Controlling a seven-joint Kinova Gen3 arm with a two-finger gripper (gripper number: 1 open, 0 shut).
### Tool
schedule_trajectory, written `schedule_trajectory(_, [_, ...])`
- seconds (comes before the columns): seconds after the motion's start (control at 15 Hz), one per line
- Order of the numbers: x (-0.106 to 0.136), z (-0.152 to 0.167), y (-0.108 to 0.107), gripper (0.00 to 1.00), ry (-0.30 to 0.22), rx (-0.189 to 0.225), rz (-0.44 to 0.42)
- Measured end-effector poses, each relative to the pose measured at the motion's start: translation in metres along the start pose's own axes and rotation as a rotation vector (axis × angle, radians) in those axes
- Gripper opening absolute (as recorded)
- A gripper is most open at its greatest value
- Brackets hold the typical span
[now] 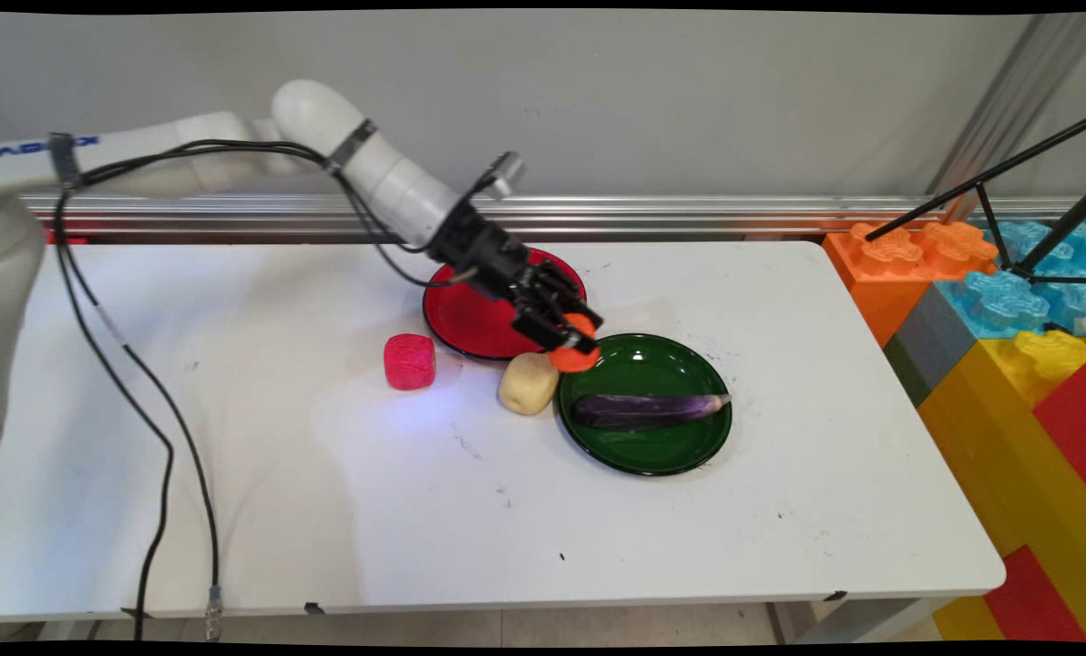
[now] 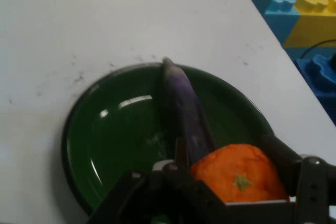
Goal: Place the picked object on the table
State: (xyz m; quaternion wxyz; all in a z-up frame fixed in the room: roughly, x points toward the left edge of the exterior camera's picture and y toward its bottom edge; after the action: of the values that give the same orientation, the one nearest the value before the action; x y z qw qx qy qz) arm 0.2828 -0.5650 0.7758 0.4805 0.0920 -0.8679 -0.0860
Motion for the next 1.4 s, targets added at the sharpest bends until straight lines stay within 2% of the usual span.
schedule_trajectory(0.6, [-0.046,-0.051,0.03,0.0,-0.037,-0.029,-0.005])
schedule_trajectory(1.4, [-0.1,-0.075,0.054,0.0,-0.091,-0.07,-0.022])
